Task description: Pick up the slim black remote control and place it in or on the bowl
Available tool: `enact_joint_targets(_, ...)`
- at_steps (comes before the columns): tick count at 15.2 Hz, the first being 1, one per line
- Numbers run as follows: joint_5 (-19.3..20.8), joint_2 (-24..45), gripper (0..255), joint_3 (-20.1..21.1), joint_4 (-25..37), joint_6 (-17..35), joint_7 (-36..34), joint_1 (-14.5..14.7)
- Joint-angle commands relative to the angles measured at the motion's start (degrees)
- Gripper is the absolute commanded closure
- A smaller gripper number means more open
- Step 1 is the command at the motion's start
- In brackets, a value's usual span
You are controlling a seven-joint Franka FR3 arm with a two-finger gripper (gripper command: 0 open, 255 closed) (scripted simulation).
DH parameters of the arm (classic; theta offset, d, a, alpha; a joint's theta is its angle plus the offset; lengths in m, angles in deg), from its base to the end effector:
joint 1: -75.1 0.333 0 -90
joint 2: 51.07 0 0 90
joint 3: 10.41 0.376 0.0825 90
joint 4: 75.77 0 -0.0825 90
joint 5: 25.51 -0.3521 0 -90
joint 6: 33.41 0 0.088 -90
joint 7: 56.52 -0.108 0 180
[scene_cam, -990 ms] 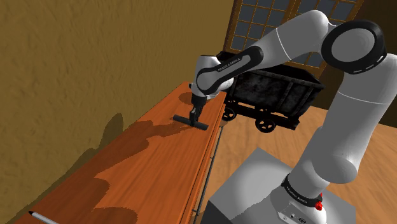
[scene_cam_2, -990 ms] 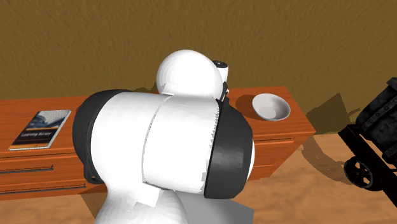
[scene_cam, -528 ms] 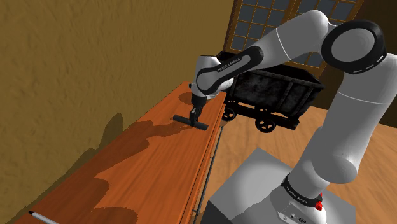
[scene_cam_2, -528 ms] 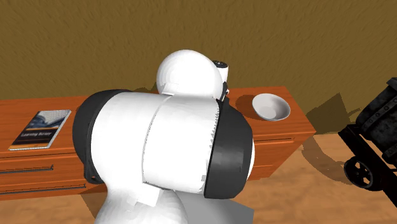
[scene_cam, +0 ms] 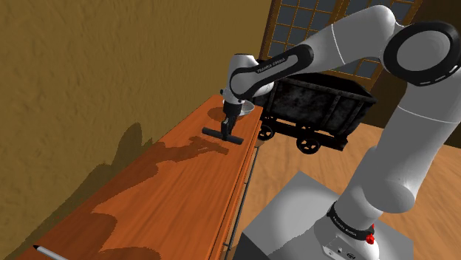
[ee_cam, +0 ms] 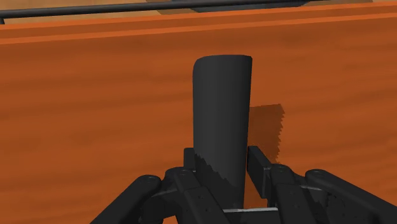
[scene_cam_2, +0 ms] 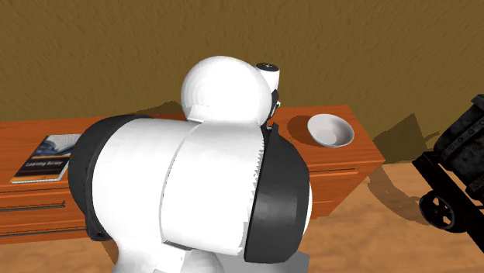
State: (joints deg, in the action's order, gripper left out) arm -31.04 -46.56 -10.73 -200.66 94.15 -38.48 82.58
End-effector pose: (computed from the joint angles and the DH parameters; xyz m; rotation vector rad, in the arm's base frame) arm 0.5164 0.0680 0.4310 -3.0085 -0.5782 0.0380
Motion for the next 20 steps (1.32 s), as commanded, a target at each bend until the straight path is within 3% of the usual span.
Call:
enact_joint_targets(1, 0.1, -0.9, 255, -0.03, 0.5, -1.42, -0.11, -0.03)
enact_joint_targets(18, 0.79, -6.17, 255, -0.14, 7.82, -13.97, -1.21, -0.12)
enact_joint_targets(20, 0.88, -4.34, 255, -1.44, 9.96, -14.46, 1.27, -1.37)
